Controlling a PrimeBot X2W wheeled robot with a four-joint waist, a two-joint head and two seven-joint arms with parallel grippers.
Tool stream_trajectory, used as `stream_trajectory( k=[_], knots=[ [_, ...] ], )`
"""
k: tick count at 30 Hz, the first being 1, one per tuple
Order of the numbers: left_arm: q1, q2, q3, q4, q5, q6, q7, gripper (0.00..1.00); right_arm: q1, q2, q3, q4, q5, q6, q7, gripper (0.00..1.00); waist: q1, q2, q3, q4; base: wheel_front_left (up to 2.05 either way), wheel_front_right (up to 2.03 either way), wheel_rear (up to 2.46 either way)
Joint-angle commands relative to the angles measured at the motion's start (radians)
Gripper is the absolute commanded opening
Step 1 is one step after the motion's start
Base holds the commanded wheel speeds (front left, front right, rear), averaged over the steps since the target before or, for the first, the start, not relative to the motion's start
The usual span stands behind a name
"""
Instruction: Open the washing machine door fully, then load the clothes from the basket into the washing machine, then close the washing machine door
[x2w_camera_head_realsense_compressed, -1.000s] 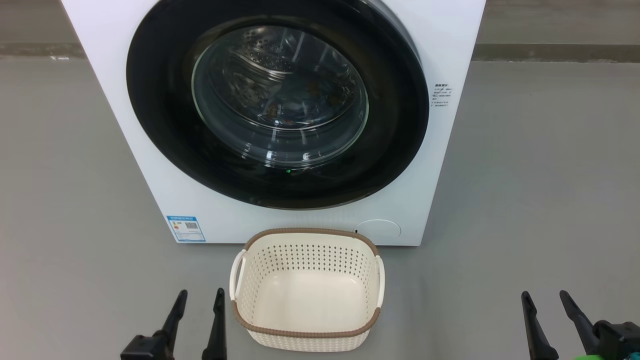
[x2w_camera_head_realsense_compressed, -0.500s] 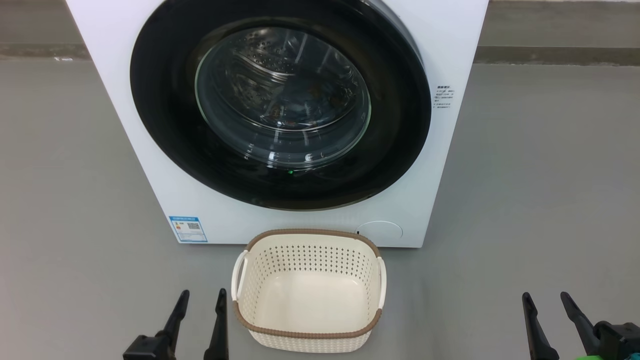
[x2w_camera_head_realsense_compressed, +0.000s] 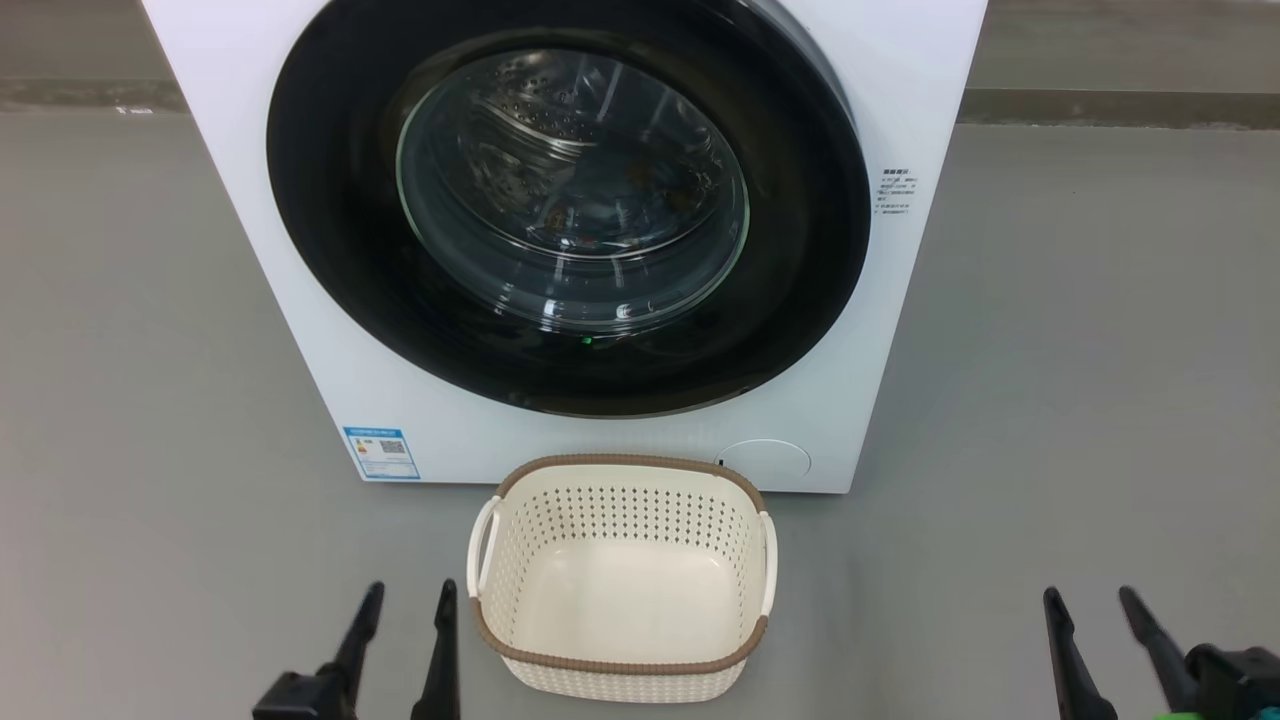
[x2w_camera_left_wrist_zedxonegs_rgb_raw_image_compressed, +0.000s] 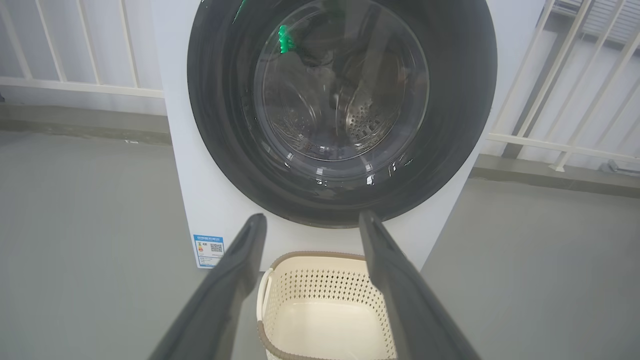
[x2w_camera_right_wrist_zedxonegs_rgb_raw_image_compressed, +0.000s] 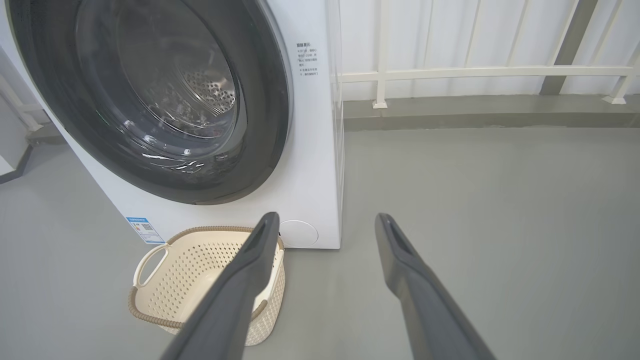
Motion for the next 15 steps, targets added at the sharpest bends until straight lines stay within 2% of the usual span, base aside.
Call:
stream_trajectory(
  k=[1, 5, 8, 15],
  knots=[
    [0.002, -0.002, -0.001, 0.008, -0.001, 0.0, 0.001, 0.0, 0.0, 0.002, 0.001, 0.011, 0.0, 0.0, 0.0, 0.0, 0.0, 0.0, 0.0, 0.0, 0.0, 0.0, 0.0],
    [-0.001, -0.005, 0.008, 0.017, -0.033, -0.004, 0.014, 0.0, -0.013, 0.004, -0.004, 0.033, 0.035, 0.0, 0.008, 0.0, 0.0004, 0.0, 0.001, -0.002, 0.0, 0.0, 0.0],
    [-0.002, -0.006, 0.019, 0.015, -0.063, -0.008, 0.022, 0.0, -0.02, 0.003, -0.003, 0.037, 0.071, 0.0, 0.013, 0.0, 0.0022, 0.0, 0.001, -0.007, 0.0, 0.0, 0.0],
    [-0.004, -0.009, 0.038, 0.01, -0.123, -0.016, 0.04, 0.0, -0.033, 0.002, 0.002, 0.044, 0.141, 0.0, 0.016, 0.0, 0.0001, 0.0, 0.005, -0.014, 0.0, 0.0, 0.0]
  ],
)
